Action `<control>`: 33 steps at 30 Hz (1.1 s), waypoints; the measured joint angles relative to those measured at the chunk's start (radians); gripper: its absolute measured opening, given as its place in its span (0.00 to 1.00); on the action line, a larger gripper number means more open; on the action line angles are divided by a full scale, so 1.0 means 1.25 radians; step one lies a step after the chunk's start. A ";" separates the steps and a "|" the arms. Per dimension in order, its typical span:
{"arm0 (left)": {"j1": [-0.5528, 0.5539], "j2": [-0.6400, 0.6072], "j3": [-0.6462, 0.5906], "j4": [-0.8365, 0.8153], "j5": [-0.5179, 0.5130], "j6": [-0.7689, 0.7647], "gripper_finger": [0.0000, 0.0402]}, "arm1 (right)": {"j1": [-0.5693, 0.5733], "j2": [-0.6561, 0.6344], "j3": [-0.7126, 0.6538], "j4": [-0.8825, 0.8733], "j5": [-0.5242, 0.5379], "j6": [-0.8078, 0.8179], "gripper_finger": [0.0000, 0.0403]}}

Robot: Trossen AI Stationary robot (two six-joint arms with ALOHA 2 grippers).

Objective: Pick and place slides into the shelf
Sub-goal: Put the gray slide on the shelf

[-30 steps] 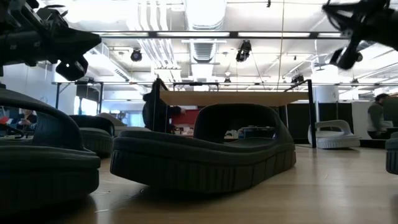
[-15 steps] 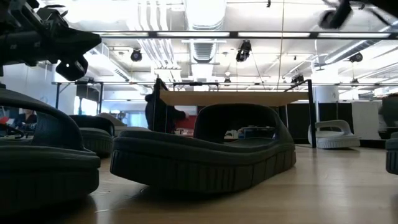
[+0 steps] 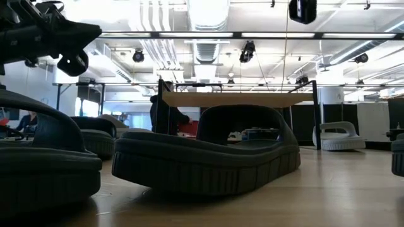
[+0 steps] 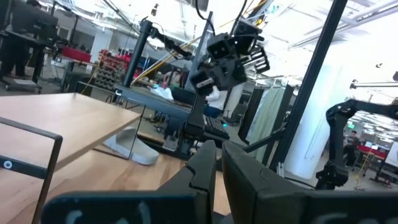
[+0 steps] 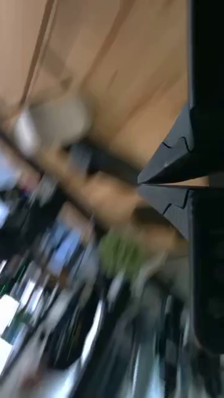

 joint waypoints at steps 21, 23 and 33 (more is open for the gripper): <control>0.000 0.002 0.000 -0.001 0.000 0.001 0.03 | -0.024 0.346 0.442 -0.861 0.196 0.043 0.02; 0.000 0.003 0.000 -0.001 0.000 0.001 0.03 | -0.039 0.341 0.411 -0.848 0.174 0.078 0.02; 0.000 0.004 0.000 0.005 0.000 -0.010 0.03 | -0.129 0.183 0.273 -0.857 0.280 0.736 0.02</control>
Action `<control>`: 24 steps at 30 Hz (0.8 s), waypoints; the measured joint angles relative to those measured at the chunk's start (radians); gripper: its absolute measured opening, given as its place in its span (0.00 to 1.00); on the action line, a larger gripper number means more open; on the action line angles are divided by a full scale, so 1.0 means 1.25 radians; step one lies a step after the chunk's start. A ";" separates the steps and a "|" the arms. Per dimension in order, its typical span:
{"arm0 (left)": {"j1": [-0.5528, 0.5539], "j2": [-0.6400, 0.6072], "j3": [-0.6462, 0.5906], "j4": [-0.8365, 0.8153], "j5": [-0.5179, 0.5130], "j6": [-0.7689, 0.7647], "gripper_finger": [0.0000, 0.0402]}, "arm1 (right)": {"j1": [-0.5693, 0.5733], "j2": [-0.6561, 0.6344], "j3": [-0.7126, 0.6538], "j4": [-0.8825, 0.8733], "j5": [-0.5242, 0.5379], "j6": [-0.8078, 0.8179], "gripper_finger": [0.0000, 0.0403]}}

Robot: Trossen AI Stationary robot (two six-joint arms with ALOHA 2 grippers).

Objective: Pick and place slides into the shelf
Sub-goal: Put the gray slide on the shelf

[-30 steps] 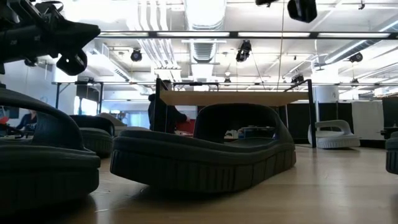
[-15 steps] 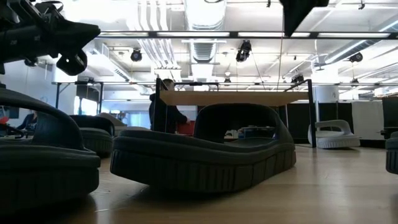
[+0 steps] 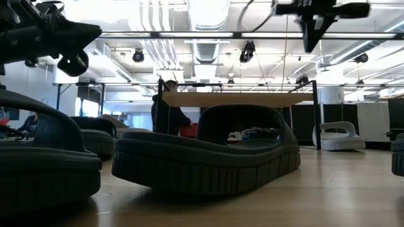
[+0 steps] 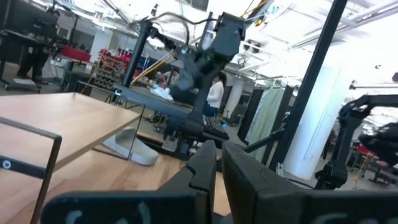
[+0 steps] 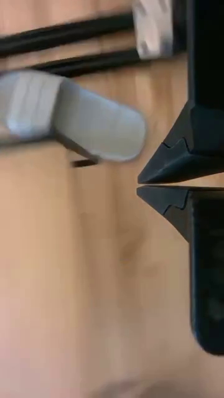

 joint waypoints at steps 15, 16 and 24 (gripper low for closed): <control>0.000 0.000 0.000 0.003 -0.001 -0.046 0.03 | -0.108 -0.208 -0.366 0.175 0.056 0.441 0.02; 0.000 0.000 0.000 0.003 -0.001 -0.047 0.03 | -0.129 -0.211 -0.382 0.175 0.053 0.441 0.02; 0.000 -0.002 0.000 0.017 -0.001 -0.049 0.03 | -0.272 -0.302 -0.510 0.252 0.018 0.423 0.02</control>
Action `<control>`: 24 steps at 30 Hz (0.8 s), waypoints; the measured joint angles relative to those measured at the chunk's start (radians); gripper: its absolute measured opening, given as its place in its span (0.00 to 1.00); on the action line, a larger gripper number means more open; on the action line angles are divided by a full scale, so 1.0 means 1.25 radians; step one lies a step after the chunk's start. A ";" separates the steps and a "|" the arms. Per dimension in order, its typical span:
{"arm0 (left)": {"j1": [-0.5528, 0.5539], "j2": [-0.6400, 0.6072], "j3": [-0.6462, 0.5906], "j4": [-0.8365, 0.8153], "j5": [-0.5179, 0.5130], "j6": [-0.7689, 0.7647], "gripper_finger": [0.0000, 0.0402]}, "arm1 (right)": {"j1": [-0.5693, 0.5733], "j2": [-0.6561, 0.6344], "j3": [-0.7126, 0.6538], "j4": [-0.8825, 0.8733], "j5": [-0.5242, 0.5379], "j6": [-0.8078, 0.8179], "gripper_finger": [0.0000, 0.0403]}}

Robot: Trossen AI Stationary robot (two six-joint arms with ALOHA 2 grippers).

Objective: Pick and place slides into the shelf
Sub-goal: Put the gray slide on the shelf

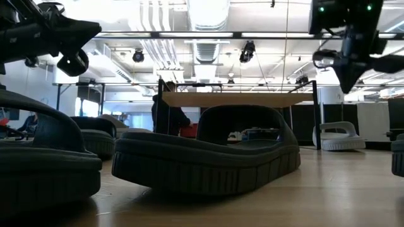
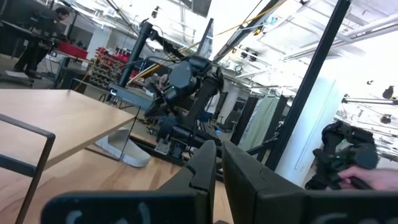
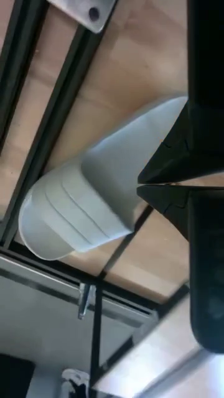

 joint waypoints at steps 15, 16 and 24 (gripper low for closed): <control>0.000 0.002 0.000 0.001 0.000 -0.003 0.03 | -0.106 -0.058 -0.166 0.186 0.015 -0.005 0.33; 0.000 0.002 0.000 0.001 0.000 -0.003 0.03 | -0.118 -0.056 -0.172 0.208 0.015 0.001 0.36; 0.000 0.002 0.000 0.001 0.000 -0.004 0.03 | -0.219 -0.024 -0.258 0.475 0.007 0.012 0.45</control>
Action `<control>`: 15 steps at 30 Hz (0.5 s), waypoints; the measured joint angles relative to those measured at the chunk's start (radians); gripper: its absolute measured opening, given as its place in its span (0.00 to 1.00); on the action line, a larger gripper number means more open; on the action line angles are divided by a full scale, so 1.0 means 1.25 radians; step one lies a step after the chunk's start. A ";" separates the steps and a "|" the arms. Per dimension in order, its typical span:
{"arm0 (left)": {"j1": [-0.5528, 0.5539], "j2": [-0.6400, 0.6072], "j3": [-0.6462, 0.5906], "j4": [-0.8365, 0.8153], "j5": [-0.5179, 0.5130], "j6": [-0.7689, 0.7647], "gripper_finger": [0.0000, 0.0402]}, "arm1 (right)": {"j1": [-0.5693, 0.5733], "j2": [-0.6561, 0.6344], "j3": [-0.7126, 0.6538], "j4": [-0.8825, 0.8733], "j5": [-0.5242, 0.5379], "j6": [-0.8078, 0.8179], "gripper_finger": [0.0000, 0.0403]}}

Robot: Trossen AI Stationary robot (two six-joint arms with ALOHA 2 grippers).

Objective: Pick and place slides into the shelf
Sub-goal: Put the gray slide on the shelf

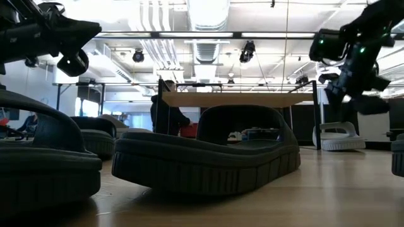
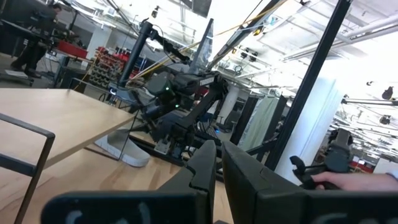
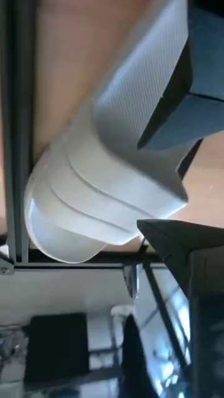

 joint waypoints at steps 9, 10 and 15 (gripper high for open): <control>0.000 -0.001 0.000 0.003 0.000 -0.001 0.03 | -0.064 0.059 -0.045 0.095 -0.013 0.001 0.44; 0.000 -0.001 0.000 0.003 0.000 -0.001 0.03 | -0.069 0.065 -0.048 0.107 -0.013 0.002 0.44; -0.001 -0.001 0.000 0.002 0.000 -0.001 0.03 | -0.096 0.094 -0.064 0.185 0.003 0.022 0.42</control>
